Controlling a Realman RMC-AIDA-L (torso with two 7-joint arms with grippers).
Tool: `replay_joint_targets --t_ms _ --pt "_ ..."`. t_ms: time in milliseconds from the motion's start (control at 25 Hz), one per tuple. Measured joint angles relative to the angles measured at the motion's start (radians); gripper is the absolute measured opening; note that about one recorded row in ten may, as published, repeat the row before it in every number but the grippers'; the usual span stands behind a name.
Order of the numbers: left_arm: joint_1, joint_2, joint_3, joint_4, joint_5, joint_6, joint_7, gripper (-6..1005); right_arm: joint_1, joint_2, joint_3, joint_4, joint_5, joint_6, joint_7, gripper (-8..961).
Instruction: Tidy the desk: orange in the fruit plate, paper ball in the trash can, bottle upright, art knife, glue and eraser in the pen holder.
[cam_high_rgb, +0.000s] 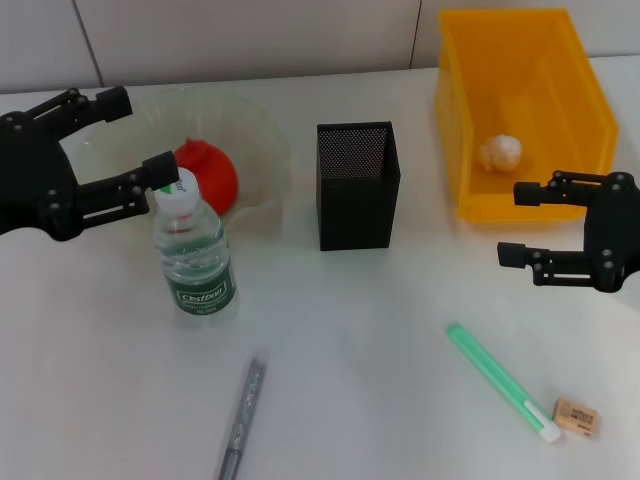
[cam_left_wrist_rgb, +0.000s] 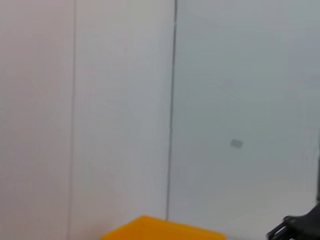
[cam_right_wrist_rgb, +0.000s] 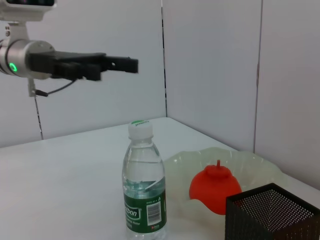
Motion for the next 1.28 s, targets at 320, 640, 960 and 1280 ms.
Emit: replay_joint_targets --t_ms 320,640,960,1280 --pt "-0.010 0.002 -0.020 -0.043 -0.004 0.128 0.062 864 0.002 -0.001 0.000 0.001 0.000 0.004 0.000 739" --pt "-0.077 0.001 -0.013 -0.124 0.148 0.158 0.097 863 0.014 -0.002 -0.002 -0.006 -0.020 0.006 0.005 739" --pt "-0.136 -0.005 0.020 -0.182 0.294 0.121 0.164 863 0.048 0.001 -0.101 -0.174 -0.198 0.020 0.259 738" --pt "-0.139 -0.005 0.052 -0.198 0.330 0.105 0.175 864 0.079 0.000 -0.315 -0.418 -0.421 0.031 0.591 739"
